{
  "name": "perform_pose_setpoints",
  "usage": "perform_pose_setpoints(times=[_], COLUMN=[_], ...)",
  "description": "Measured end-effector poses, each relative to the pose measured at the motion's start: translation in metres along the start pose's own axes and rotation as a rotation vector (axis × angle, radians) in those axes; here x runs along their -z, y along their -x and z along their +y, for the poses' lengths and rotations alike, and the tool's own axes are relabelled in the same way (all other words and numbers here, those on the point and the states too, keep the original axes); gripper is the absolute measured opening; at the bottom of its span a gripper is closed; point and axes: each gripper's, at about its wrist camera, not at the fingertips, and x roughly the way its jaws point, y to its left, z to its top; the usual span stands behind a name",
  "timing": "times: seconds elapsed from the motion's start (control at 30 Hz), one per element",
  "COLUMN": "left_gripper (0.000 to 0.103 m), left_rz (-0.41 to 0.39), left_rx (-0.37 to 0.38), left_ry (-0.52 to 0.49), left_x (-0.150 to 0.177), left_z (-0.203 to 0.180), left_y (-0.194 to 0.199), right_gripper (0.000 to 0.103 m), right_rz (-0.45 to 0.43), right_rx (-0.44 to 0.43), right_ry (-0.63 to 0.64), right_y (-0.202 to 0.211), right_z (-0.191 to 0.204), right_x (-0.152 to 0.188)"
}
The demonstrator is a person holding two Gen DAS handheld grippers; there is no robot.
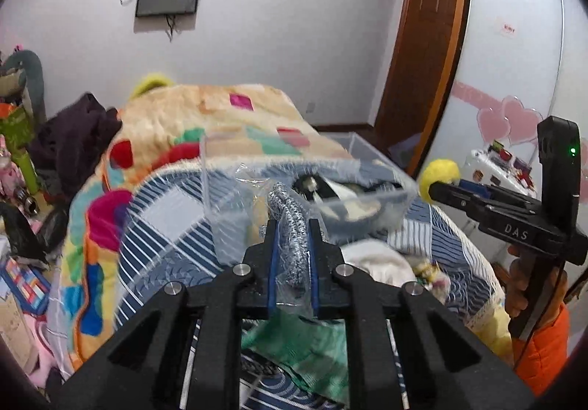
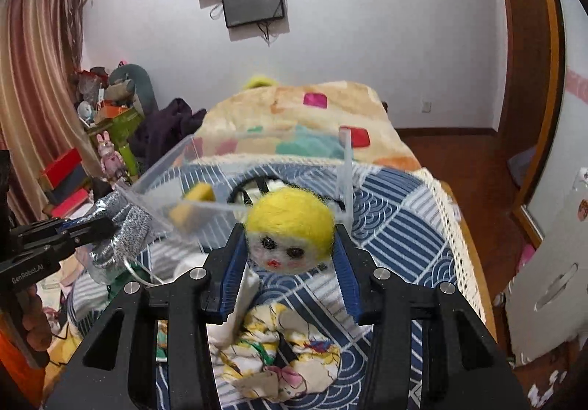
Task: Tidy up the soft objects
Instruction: 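Grasp the clear plastic bag with the left gripper while the right grasps the doll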
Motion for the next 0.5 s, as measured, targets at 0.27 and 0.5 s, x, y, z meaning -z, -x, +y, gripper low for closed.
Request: perform_pose_setpoints(times=[0.27,0.5], left_gripper=[0.013,0.013], left_rz=[-0.068,-0.072], left_rx=[-0.072,-0.121], left_ry=[-0.004,-0.015], left_x=[-0.030,-0.042], left_z=[0.008,0.009], left_y=[-0.005,-0.027], right_gripper=[0.042,0.042], right_rz=[-0.052,-0.032], right_rx=[-0.049,-0.096], right_ry=[0.012,0.031], right_y=[-0.012,-0.043], right_z=[0.021,0.041], right_x=[-0.030,-0.049])
